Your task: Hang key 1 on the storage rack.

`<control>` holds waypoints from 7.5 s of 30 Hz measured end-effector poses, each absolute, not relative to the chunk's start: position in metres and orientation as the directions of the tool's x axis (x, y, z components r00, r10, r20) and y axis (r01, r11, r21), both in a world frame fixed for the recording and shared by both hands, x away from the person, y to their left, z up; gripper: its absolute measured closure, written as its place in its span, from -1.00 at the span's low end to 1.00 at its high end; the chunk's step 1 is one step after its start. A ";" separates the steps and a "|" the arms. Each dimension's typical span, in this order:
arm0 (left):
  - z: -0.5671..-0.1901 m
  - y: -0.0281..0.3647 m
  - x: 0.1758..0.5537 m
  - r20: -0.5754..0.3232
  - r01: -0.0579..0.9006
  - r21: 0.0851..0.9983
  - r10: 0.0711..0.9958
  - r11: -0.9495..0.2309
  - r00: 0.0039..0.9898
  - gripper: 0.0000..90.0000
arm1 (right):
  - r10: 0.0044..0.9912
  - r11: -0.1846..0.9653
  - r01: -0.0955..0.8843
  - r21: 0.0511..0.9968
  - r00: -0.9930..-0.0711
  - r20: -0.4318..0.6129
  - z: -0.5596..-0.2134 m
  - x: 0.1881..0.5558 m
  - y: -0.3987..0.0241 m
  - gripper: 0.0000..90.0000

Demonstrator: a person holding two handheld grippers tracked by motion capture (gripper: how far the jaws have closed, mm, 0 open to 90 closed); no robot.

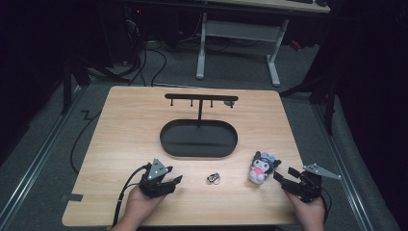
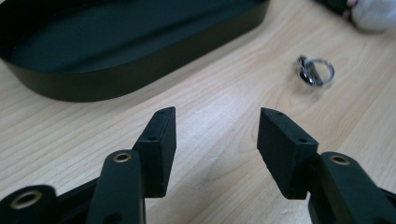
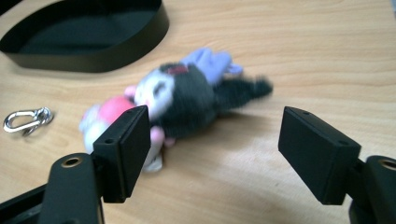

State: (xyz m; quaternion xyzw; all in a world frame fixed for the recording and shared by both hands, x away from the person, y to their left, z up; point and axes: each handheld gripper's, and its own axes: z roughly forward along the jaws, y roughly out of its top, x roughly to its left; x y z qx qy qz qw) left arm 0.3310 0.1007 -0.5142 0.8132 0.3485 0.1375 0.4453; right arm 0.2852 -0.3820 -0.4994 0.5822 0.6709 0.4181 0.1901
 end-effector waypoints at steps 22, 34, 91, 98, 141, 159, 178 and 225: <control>-0.514 0.114 0.330 -0.045 0.412 0.838 0.707 -0.358 0.706 -0.04 | 0.952 0.128 0.620 0.774 -0.296 0.080 -0.507 0.287 -0.383 0.94; -0.514 0.138 0.308 -0.023 0.422 0.838 0.750 -0.346 0.661 -0.05 | 0.941 0.199 0.648 0.735 -0.335 0.040 -0.516 0.325 -0.370 0.96; -0.519 0.139 0.327 -0.032 0.400 0.851 0.728 -0.339 0.685 -0.32 | 0.950 0.226 0.708 0.669 -0.312 0.010 -0.510 0.287 -0.356 -0.01; -0.519 0.143 0.324 -0.037 0.399 0.855 0.728 -0.332 0.685 -0.32 | 0.943 0.268 0.767 0.583 -0.334 0.006 -0.504 0.291 -0.349 -0.15; -0.519 0.146 0.323 -0.045 0.404 0.853 0.725 -0.331 0.688 -0.33 | 0.876 0.442 0.845 0.303 -0.479 0.059 -0.484 0.330 -0.296 -0.61; -0.519 0.146 0.323 -0.037 0.399 0.851 0.720 -0.342 0.693 -0.33 | 0.887 0.443 0.858 0.259 -0.461 0.011 -0.483 0.356 -0.285 -0.45; -0.520 0.147 0.324 -0.040 0.403 0.850 0.719 -0.340 0.693 -0.32 | 0.860 0.498 0.829 0.254 -0.510 -0.022 -0.483 0.358 -0.288 0.04; -0.519 0.149 0.324 -0.026 0.382 0.856 0.707 -0.350 0.707 -0.30 | 0.844 0.473 0.803 0.363 -0.531 0.076 -0.423 0.367 -0.278 0.09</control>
